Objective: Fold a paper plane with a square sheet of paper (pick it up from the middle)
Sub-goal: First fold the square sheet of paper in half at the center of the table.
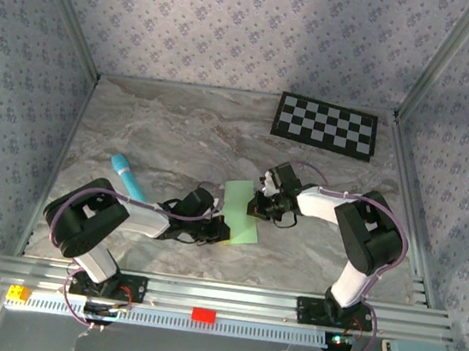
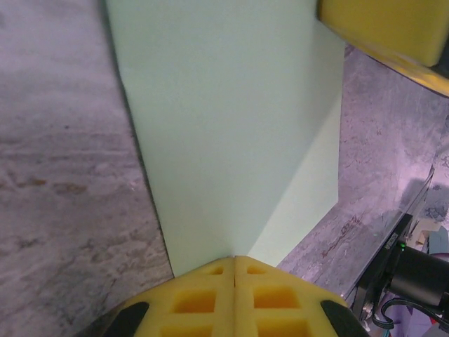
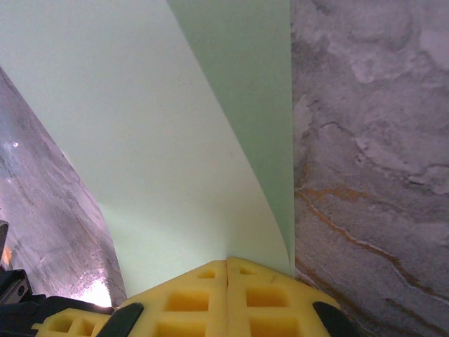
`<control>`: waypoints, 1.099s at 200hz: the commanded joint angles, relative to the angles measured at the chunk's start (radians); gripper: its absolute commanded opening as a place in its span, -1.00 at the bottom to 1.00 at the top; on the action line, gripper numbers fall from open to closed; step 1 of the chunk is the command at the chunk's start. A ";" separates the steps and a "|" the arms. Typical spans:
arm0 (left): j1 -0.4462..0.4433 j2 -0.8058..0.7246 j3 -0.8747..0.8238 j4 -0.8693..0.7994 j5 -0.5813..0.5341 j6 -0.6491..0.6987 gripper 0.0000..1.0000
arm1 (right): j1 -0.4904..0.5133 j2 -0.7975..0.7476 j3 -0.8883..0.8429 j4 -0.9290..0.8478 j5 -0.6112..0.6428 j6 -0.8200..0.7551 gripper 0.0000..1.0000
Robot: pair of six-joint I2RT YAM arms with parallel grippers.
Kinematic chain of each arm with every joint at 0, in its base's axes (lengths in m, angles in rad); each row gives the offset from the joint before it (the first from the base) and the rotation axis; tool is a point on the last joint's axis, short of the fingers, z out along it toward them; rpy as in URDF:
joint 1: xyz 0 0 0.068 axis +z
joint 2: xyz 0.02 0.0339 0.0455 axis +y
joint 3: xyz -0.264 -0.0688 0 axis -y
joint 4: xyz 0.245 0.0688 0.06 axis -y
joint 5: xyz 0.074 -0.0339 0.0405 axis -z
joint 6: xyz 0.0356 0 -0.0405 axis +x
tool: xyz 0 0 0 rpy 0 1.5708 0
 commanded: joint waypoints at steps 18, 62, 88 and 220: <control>-0.049 0.023 -0.062 -0.113 -0.013 0.025 -1.00 | -0.002 0.065 -0.068 -0.153 0.158 0.003 -1.00; -0.056 -0.020 -0.032 -0.189 -0.016 0.078 -1.00 | -0.005 0.073 -0.065 -0.153 0.156 -0.002 -1.00; -0.068 -0.052 -0.016 -0.221 -0.025 0.100 -1.00 | -0.009 0.073 -0.064 -0.153 0.155 -0.002 -1.00; 0.171 -0.073 0.232 -0.208 -0.013 0.149 -0.99 | -0.007 0.094 -0.039 -0.161 0.132 -0.014 -1.00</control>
